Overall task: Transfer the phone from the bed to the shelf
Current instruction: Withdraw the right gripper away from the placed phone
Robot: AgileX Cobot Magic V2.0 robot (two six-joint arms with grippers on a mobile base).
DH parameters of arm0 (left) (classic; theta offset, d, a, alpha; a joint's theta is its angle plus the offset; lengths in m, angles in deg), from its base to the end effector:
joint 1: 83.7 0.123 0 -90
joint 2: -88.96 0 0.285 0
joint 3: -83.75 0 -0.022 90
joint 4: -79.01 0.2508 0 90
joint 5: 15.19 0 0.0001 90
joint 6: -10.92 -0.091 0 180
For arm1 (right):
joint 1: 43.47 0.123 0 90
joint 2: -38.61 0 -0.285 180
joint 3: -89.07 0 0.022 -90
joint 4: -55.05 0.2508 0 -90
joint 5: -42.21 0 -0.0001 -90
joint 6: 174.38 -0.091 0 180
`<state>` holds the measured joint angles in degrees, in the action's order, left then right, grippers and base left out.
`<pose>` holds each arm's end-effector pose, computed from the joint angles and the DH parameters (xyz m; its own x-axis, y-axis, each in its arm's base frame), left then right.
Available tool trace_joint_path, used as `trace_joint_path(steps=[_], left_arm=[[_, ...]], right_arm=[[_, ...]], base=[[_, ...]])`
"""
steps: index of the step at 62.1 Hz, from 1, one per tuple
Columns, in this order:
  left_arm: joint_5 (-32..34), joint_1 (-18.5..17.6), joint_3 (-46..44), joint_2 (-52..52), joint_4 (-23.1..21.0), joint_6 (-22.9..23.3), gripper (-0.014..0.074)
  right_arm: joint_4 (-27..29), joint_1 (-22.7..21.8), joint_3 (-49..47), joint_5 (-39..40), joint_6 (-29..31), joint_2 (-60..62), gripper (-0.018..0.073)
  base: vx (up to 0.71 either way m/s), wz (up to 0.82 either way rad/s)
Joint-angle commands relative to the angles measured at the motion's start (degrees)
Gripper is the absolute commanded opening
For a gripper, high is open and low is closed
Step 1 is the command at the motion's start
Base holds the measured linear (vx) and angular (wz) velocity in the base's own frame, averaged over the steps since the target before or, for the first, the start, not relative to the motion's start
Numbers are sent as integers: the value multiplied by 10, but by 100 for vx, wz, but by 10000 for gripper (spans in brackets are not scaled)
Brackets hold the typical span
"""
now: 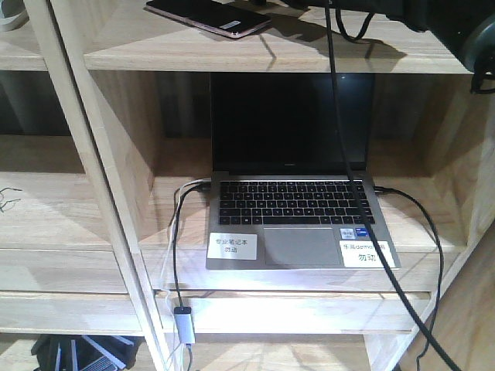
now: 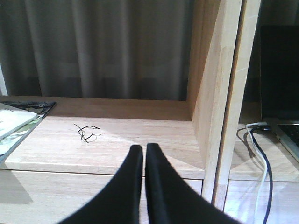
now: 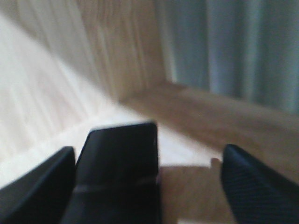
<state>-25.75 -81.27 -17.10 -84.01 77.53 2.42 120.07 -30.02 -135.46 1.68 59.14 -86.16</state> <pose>0.0562 0.0020 0.1858 -0.1209 0.1176 -0.9857 -0.0230 0.9924 0.1213 0.4527 0.1635 0.4084 -0.2350 0.0158 -0.9719 -0.7344 0.6521 0.1882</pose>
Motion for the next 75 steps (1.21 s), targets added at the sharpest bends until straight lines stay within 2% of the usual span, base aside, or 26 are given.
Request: trace_joint_path(steps=[1, 6, 12, 22, 35, 61, 75], left_arm=[[41, -2, -12, -8, -5, 3, 1], [41, -2, -12, -8, -5, 3, 1], [41, -2, -12, -8, -5, 3, 1], [41, -2, -12, -8, -5, 3, 1], [41, -2, -12, -8, -5, 3, 1], [41, -2, -12, -8, -5, 3, 1], [41, -2, -12, -8, -5, 3, 1]], right_arm=[[-1, -5, -19, -8, -13, 47, 493], [-31, -5, -19, -23, -33, 59, 416], [-63, -5, -19, -32, -59, 75, 283], [-87, -5, -18, -51, -70, 104, -19], [-87, -5, 53, -35, -67, 158, -6], [-26, -5, 381, 105, 54, 386, -6], [-26, -5, 565, 190, 60, 540, -6]], base=[[0, 0], [0, 0], [0, 0], [0, 0], [0, 0], [0, 0], [0, 0]])
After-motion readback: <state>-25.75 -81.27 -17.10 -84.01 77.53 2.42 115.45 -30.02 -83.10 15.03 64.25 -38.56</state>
